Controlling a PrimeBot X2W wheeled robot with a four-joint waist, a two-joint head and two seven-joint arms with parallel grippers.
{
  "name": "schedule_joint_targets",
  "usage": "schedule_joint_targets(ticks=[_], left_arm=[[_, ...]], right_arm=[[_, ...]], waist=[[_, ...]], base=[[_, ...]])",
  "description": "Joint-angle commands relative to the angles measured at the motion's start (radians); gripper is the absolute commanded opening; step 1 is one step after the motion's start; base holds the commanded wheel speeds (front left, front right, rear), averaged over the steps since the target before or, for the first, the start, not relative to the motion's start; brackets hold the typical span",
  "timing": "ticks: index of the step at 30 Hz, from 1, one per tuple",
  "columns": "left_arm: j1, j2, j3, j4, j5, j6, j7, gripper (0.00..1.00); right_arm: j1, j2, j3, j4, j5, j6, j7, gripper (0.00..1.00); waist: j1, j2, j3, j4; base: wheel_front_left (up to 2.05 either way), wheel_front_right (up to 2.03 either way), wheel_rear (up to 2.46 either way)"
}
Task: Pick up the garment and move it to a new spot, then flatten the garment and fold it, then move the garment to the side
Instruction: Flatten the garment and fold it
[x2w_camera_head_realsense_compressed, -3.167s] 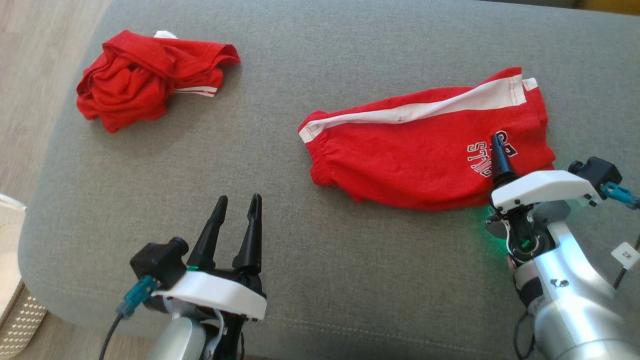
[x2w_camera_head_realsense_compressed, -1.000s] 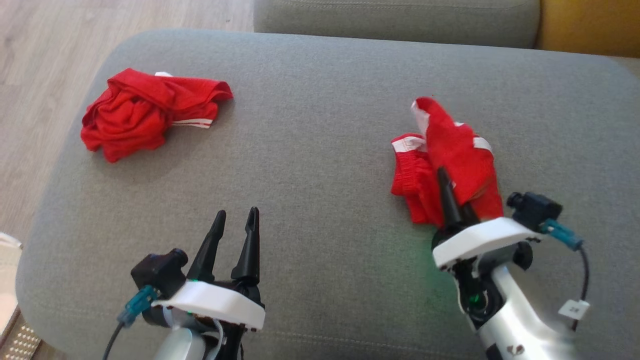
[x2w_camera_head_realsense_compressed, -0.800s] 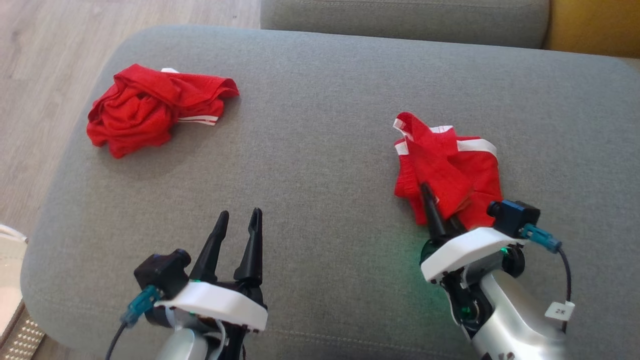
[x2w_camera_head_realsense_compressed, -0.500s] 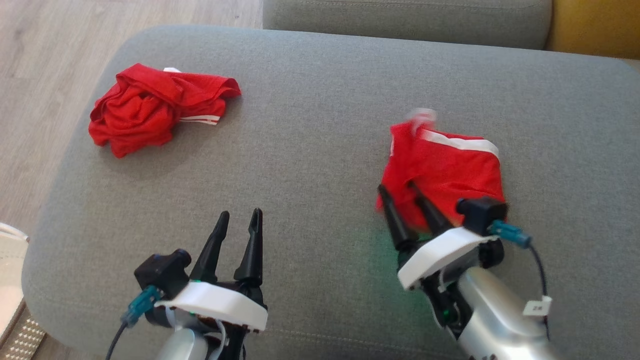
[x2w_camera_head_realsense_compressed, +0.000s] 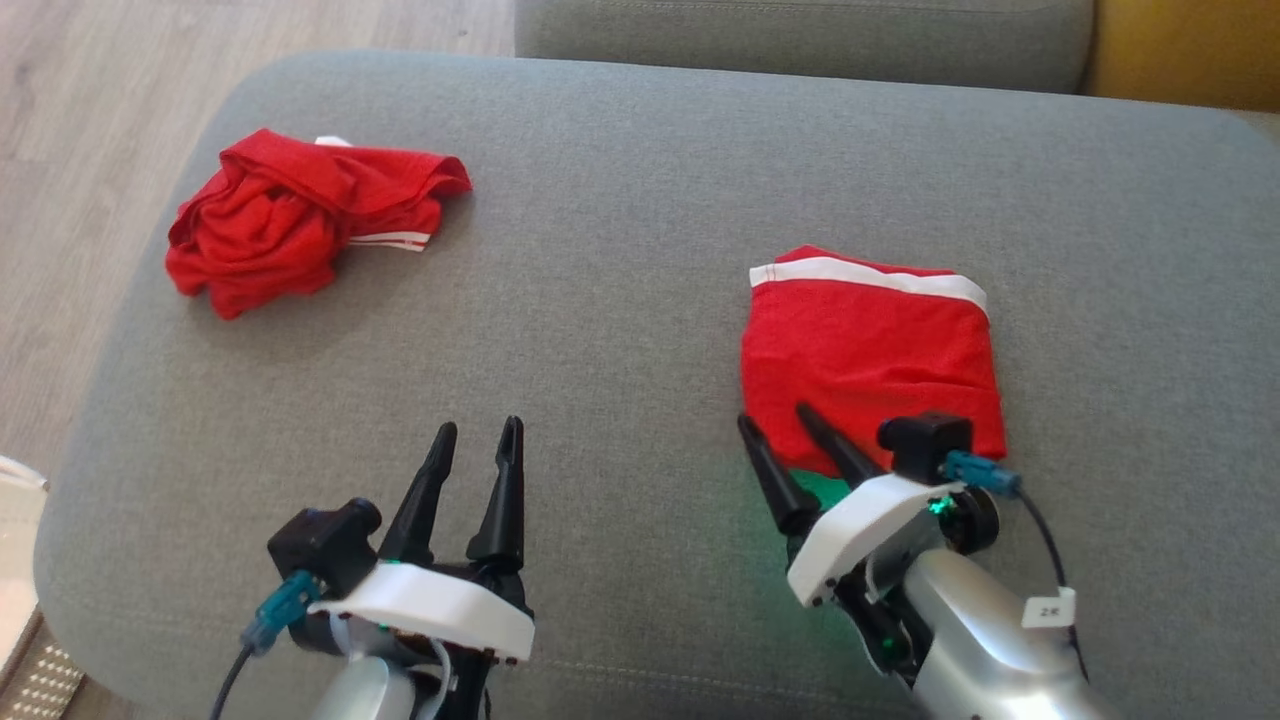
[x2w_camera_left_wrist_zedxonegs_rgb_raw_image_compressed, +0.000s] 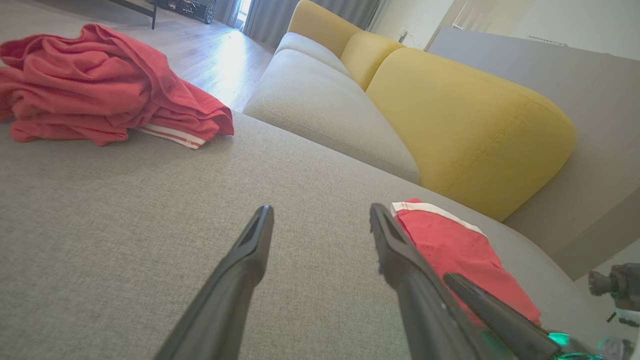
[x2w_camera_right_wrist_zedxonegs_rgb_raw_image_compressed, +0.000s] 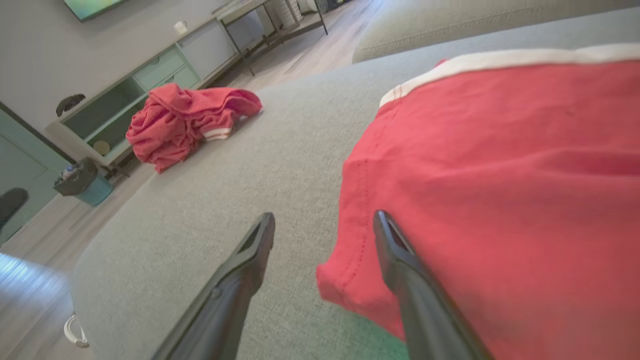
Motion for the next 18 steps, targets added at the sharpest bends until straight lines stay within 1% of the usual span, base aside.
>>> schedule_joint_targets(ticks=[1, 5, 8, 12, 13, 16, 18], left_arm=[[-0.024, -0.001, 0.038, -0.035, -0.007, 0.006, -0.012, 1.0], [-0.019, -0.001, 0.047, -0.042, -0.01, 0.008, -0.012, 1.0], [-0.017, -0.001, 0.058, -0.054, -0.01, 0.008, -0.012, 1.0], [-0.013, -0.001, 0.087, -0.075, -0.011, 0.011, -0.012, 1.0], [-0.012, -0.001, 0.102, -0.081, -0.008, 0.011, -0.012, 1.0], [-0.008, -0.001, 0.122, -0.086, -0.003, 0.01, -0.012, 1.0], [-0.004, -0.001, 0.133, -0.087, 0.001, 0.008, -0.012, 1.0]], right_arm=[[-0.041, 0.012, 0.009, -0.036, 0.007, 0.008, -0.019, 1.0], [-0.03, -0.009, -0.041, -0.088, 0.012, 0.008, -0.054, 1.0], [-0.005, -0.042, -0.121, -0.136, -0.024, 0.008, -0.076, 1.0], [0.052, -0.073, -0.272, -0.215, -0.161, 0.008, -0.09, 1.0], [0.095, -0.066, -0.358, -0.275, -0.241, 0.008, -0.093, 1.0], [0.165, -0.042, -0.466, -0.391, -0.37, 0.008, -0.094, 1.0], [0.216, -0.019, -0.526, -0.467, -0.421, 0.008, -0.094, 1.0]], waist=[[0.0, 0.0, -0.001, -0.004], [0.0, 0.0, -0.012, -0.022], [0.0, 0.0, -0.026, -0.041], [0.0, 0.0, -0.043, -0.071], [0.0, 0.0, -0.049, -0.086], [0.0, 0.0, -0.056, -0.107], [0.0, 0.0, -0.06, -0.118]], base=[[0.0, 0.0, 0.0], [0.0, 0.0, 0.0], [0.0, 0.0, 0.0], [0.0, 0.0, 0.0], [0.0, 0.0, 0.0], [0.0, 0.0, 0.0], [0.0, 0.0, 0.0]])
